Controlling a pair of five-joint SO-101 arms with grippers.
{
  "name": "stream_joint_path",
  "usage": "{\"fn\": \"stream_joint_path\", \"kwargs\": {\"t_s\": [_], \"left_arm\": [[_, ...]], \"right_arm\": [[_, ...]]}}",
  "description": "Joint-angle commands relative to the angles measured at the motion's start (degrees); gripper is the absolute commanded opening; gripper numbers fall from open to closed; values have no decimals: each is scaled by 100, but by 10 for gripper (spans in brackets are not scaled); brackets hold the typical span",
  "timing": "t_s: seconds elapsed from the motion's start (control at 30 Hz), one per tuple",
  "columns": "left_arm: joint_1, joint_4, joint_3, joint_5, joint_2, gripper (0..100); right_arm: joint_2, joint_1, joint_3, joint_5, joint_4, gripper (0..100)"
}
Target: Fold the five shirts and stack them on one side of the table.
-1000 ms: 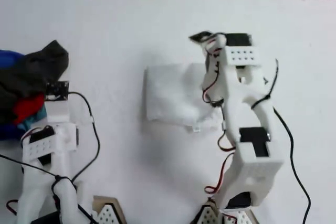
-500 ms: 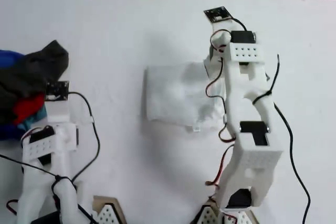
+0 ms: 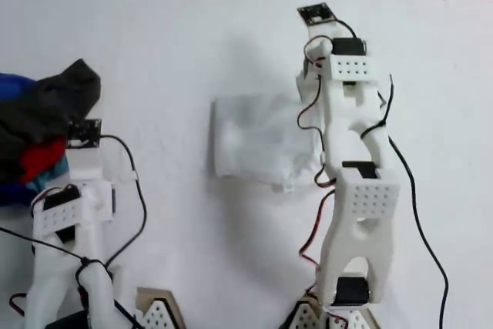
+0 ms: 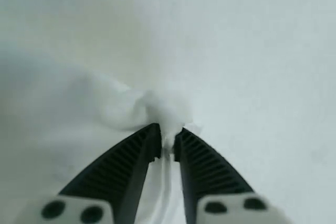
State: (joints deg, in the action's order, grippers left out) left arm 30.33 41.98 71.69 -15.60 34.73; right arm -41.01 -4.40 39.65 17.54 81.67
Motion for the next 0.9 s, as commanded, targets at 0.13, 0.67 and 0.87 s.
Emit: {"fn": "stream_joint_path", "kwargs": {"t_s": [0.13, 0.67, 0.87], "left_arm": [[26, -97, -22, 18, 114, 26], [26, -97, -13, 18, 114, 26], [26, -97, -13, 18, 114, 26]], "right_arm": [[4, 57, 1503, -18, 347, 18], [-66, 163, 1767, -53, 1015, 224], [444, 4, 1407, -44, 1982, 40]]}}
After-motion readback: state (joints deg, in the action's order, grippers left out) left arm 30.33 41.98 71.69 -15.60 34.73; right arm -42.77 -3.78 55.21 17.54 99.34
